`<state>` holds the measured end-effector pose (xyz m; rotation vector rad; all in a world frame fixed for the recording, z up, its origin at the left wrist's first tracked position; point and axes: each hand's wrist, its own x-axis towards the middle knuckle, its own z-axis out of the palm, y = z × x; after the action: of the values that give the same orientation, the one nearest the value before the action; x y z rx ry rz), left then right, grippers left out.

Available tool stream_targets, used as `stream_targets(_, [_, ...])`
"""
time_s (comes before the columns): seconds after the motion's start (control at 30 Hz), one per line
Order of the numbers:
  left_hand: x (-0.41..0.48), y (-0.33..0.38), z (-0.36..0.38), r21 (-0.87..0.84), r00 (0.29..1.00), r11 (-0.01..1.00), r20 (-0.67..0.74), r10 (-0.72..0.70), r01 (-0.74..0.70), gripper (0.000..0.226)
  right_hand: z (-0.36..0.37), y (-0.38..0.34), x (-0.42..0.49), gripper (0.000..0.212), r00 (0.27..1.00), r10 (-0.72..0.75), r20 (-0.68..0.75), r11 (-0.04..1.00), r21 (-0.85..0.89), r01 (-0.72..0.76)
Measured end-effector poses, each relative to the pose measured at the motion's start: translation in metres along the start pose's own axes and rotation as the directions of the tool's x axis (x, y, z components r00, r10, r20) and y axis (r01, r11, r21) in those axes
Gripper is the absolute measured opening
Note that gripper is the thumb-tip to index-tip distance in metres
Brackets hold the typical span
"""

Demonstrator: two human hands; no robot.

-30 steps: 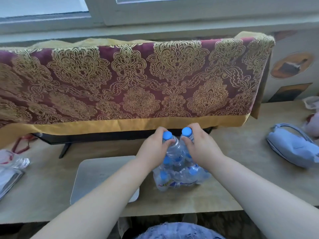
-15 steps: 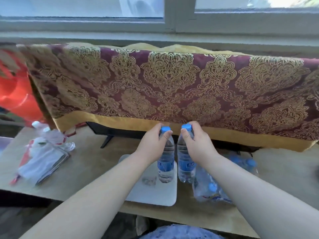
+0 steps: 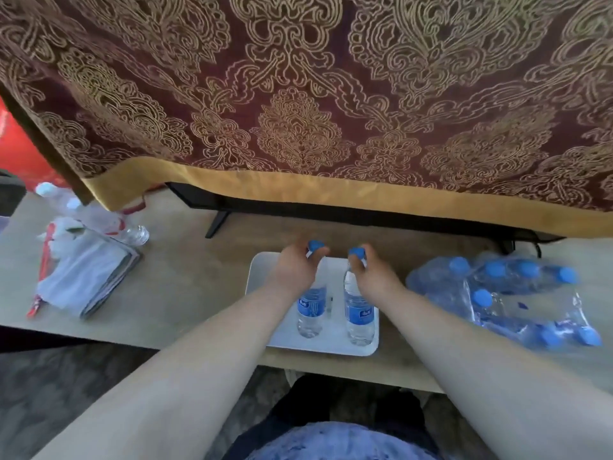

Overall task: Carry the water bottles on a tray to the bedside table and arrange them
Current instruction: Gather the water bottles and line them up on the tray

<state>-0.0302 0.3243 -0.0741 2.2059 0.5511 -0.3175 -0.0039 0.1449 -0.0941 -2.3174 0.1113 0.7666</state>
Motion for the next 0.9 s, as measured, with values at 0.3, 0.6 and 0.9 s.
stream_targets(0.3, [0.030,-0.019,0.060,0.063,0.988,0.996,0.136,-0.076,0.067,0.036,0.019,0.035,0.045,0.043,0.992,0.108,-0.060,0.987,-0.112,-0.115])
stream_targets(0.6, [0.022,-0.018,0.064,0.086,0.968,0.979,0.158,-0.194,0.182,0.053,0.006,0.052,0.044,0.035,0.993,0.115,-0.025,0.985,-0.125,-0.118])
stream_targets(0.9, [0.000,-0.006,0.080,0.166,0.950,0.967,0.216,-0.226,0.193,0.055,-0.019,0.070,0.025,0.033,0.993,0.094,0.070,0.984,-0.161,-0.082])
